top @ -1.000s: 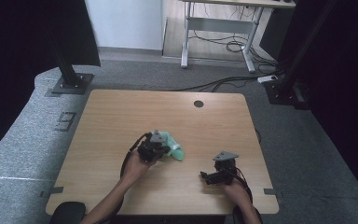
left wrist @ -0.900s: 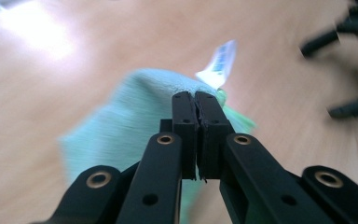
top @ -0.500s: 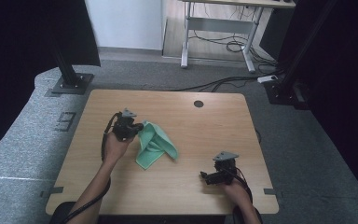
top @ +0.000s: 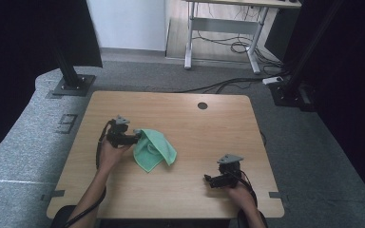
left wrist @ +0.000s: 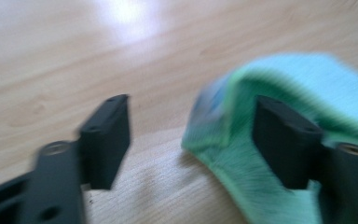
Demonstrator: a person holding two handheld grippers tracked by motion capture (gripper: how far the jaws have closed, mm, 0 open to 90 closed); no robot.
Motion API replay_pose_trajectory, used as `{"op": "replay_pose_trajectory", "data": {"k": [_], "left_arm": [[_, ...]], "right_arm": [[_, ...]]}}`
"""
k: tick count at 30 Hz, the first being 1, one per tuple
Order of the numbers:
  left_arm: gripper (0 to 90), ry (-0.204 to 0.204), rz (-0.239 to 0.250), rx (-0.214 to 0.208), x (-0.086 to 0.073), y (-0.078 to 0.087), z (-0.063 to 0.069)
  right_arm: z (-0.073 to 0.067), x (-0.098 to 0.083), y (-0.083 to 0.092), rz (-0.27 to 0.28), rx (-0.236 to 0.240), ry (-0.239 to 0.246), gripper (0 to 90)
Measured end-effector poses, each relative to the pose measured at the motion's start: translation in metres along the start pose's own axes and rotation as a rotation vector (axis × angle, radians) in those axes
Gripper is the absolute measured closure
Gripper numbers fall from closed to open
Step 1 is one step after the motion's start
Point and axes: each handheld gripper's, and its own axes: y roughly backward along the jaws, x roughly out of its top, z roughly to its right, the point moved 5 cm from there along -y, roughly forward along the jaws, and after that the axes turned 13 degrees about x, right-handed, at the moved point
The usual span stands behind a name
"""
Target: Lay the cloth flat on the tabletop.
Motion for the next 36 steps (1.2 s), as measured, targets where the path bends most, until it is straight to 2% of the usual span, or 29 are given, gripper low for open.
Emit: {"op": "replay_pose_trajectory", "data": {"k": [1,4,9,12,18,20,25,26,27,30,36], "left_arm": [[16.1,-0.001,0.021,-0.001,-0.003,0.011,0.001],[14.0,-0.014,0.013,-0.017,-0.017,0.019,0.005],[10.5,-0.012,-0.022,-0.049,-0.05,0.018,0.014],[9.2,-0.011,-0.048,-0.061,-0.066,0.015,0.019],[8.4,-0.036,-0.069,-0.047,-0.072,0.009,0.026],[8.4,-0.078,-0.103,-0.013,-0.078,0.001,0.028],[6.8,-0.067,-0.109,-0.01,-0.078,0.001,0.028],[6.7,-0.064,-0.109,-0.009,-0.078,0.001,0.028],[6.7,-0.064,-0.109,-0.009,-0.078,0.001,0.028],[6.7,-0.064,-0.11,-0.01,-0.078,0.001,0.028],[6.9,-0.06,-0.11,-0.007,-0.078,0.001,0.028]], "right_arm": [[0.0,0.0,0.0,0.0,0.0,-0.001,0.0],[-0.001,0.0,0.0,-0.005,0.001,-0.004,0.2],[-0.004,0.005,0.001,-0.004,0.03,-0.01,9.1],[-0.009,0.011,-0.001,0.007,0.059,-0.002,10.1],[-0.028,0.032,-0.01,0.046,0.137,0.042,13.0],[-0.035,0.04,-0.014,0.05,0.154,0.062,13.3],[-0.048,0.054,-0.025,0.051,0.194,0.074,14.9],[-0.056,0.062,-0.032,0.055,0.227,0.075,16.3],[-0.056,0.062,-0.032,0.055,0.227,0.075,16.3],[-0.07,0.078,-0.043,0.063,0.258,0.096,20.6],[-0.084,0.1,-0.06,0.068,0.308,0.126,29.1]]}}
